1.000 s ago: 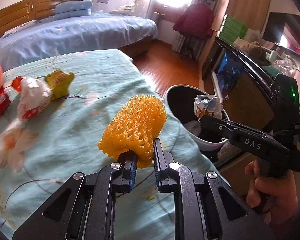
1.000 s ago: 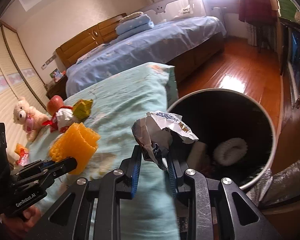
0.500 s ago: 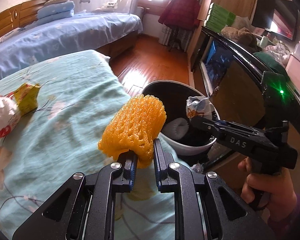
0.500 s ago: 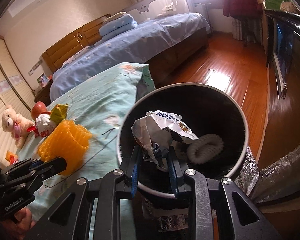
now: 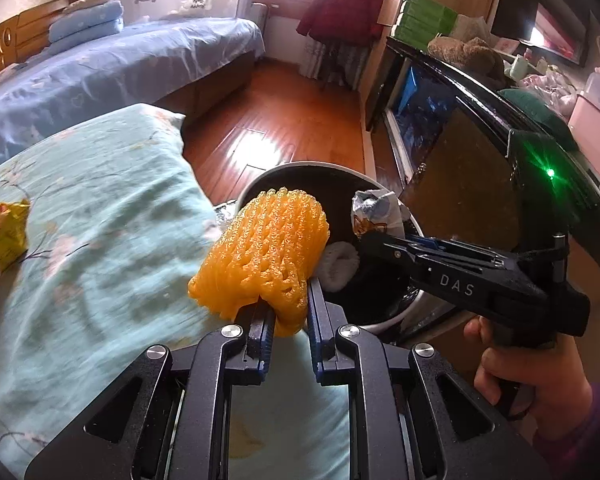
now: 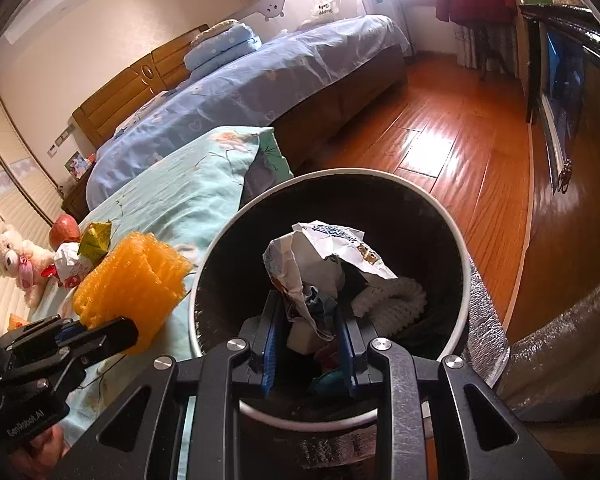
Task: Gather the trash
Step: 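Carry the foam net and foil wrapper over the trash bin and open both tools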
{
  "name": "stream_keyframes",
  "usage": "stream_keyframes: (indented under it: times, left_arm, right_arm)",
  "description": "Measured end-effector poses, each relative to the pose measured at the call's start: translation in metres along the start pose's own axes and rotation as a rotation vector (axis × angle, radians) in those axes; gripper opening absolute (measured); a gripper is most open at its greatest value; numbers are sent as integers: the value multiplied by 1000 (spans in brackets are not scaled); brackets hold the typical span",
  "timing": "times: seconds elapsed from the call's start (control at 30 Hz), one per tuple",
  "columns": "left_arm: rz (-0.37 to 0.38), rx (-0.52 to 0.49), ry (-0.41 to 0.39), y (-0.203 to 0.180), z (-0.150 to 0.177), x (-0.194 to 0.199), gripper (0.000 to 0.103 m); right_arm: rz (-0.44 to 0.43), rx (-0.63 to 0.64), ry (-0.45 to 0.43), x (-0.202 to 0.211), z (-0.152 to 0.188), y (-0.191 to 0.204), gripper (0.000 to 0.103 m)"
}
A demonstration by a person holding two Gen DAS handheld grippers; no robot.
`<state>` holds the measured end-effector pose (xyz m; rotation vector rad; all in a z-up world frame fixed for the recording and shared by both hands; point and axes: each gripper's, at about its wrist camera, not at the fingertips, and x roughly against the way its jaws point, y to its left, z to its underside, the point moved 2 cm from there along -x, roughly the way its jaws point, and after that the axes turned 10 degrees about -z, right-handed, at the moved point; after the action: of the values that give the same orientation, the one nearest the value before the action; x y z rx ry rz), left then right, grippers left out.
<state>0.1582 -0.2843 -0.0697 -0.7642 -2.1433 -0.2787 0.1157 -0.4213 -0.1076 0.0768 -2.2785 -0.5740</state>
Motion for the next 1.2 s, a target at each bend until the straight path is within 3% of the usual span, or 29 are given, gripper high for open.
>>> stream_keyframes:
  times: [0.37, 0.53, 0.6, 0.9, 1.0, 1.13, 1.2]
  left_arm:
    - [34, -27, 26, -8, -14, -17, 15]
    - [42, -37, 32, -5, -10, -17, 27]
    - [36, -33, 28, -2, -10, -14, 41]
    - [-16, 9, 5, 19, 2, 1, 51]
    - [-49, 35, -5, 31, 11, 8, 56]
    - [-81, 78, -2, 49, 27, 17, 58]
    - [-93, 101, -2, 58, 34, 22, 59]
  right_arm:
    - [17, -16, 4, -4, -13, -17, 30]
    - [25, -44, -5, -3, -15, -24, 36]
    - [26, -51, -6, -2, -14, -25, 38]
    - [9, -58, -10, -1, -12, -21, 51]
    - [-9, -64, -22, 2, -9, -15, 61]
    - [-25, -53, -35, 4, -5, 2, 83]
    - [-43, -57, -38, 4, -2, 11, 85]
